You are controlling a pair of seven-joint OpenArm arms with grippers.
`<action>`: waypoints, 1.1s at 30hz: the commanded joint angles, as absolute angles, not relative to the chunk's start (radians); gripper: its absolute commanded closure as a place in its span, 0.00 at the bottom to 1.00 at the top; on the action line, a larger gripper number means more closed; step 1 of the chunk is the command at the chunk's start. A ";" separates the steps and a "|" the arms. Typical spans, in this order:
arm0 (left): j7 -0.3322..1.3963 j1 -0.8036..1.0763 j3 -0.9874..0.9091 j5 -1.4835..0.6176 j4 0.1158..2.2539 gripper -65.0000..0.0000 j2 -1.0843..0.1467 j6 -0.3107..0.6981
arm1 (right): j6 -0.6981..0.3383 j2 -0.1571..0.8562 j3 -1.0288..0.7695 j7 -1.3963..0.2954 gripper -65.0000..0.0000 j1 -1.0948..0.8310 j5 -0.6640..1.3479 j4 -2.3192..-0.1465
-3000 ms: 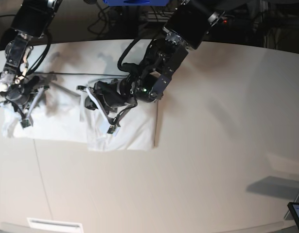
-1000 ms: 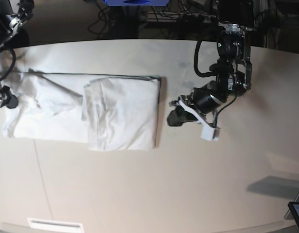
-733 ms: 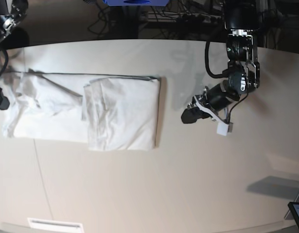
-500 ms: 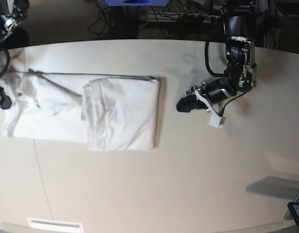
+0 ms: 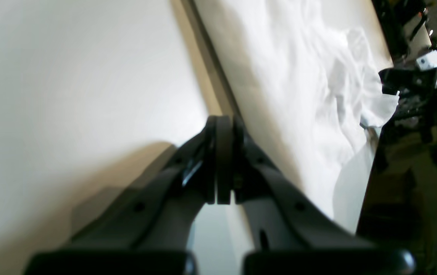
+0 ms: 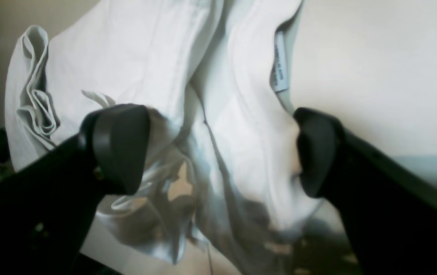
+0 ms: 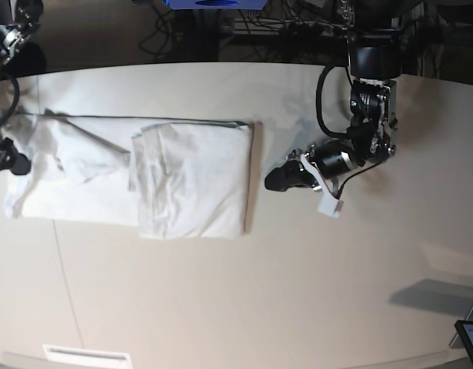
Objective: Fold the T-shirt properly
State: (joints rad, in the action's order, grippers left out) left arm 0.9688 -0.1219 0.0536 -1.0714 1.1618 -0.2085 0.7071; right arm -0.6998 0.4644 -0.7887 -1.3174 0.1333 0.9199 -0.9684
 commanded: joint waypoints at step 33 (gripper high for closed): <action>0.986 -0.134 0.077 -0.915 1.202 1.00 -0.076 0.698 | -0.698 0.499 -0.647 -1.328 0.90 0.070 1.349 -0.977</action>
